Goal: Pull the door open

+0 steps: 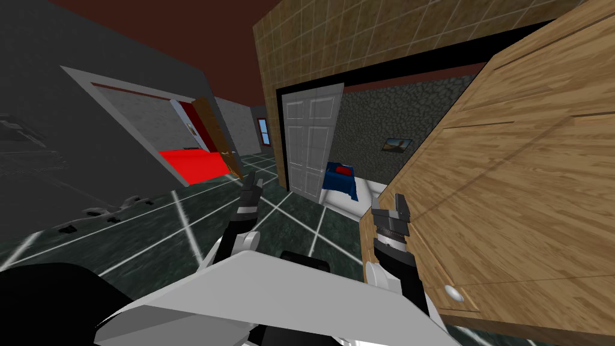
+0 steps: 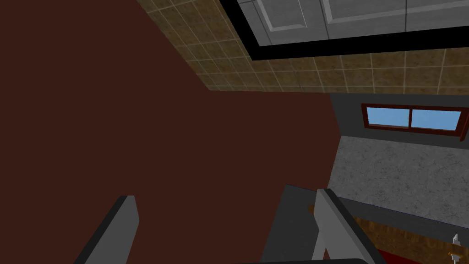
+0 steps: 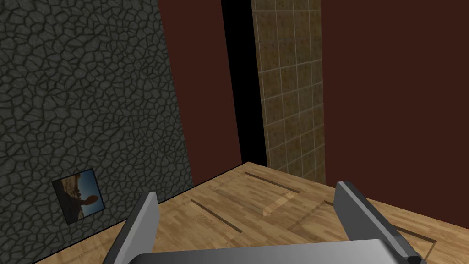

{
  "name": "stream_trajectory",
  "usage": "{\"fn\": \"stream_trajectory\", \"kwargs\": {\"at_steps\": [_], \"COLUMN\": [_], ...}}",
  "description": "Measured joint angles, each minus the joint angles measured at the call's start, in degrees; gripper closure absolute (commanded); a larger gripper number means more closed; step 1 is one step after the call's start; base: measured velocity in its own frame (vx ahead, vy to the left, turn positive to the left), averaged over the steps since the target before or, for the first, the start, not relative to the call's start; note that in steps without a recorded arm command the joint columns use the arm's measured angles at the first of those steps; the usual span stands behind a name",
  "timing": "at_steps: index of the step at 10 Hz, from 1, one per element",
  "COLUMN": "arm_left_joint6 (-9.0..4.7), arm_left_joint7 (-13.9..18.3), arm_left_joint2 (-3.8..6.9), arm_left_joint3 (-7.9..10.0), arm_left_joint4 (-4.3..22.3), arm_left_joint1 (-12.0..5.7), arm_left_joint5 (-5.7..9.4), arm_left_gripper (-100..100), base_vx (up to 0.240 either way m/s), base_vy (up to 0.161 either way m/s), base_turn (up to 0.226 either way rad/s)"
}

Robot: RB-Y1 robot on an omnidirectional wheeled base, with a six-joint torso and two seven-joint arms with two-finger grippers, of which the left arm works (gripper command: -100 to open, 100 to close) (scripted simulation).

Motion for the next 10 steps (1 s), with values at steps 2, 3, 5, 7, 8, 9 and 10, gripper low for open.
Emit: {"fn": "stream_trajectory", "kwargs": {"at_steps": [2,3,5,7,8,9,10], "arm_left_joint6": [-0.44,-0.49,-0.92,-1.36,-1.52,-2.02,-2.38], "arm_left_joint7": [0.44,0.7,1.16,1.55,1.72,1.98,2.31], "arm_left_joint2": [0.92,1.36,2.13,2.75,3.02,3.36,3.78], "arm_left_joint3": [-0.24,-0.13,-0.3,-0.35,-0.39,-0.5,-0.49], "arm_left_joint4": [1.95,2.85,5.05,6.97,7.98,9.02,10.02], "arm_left_joint1": [-0.42,-0.85,-1.49,-2.15,-2.55,-2.5,-2.68], "arm_left_joint5": [0.13,0.26,0.4,0.53,0.59,0.68,0.83], "arm_left_gripper": [-100,-100,-100,-100,-100,-100,-100], "base_vx": [0.138,0.121,0.105,0.103,0.089,0.086,0.094], "base_vy": [-0.036,-0.035,-0.028,-0.024,-0.02,-0.029,-0.028], "base_turn": [-0.061,-0.064,-0.048,-0.048,-0.061,-0.055,-0.05]}}
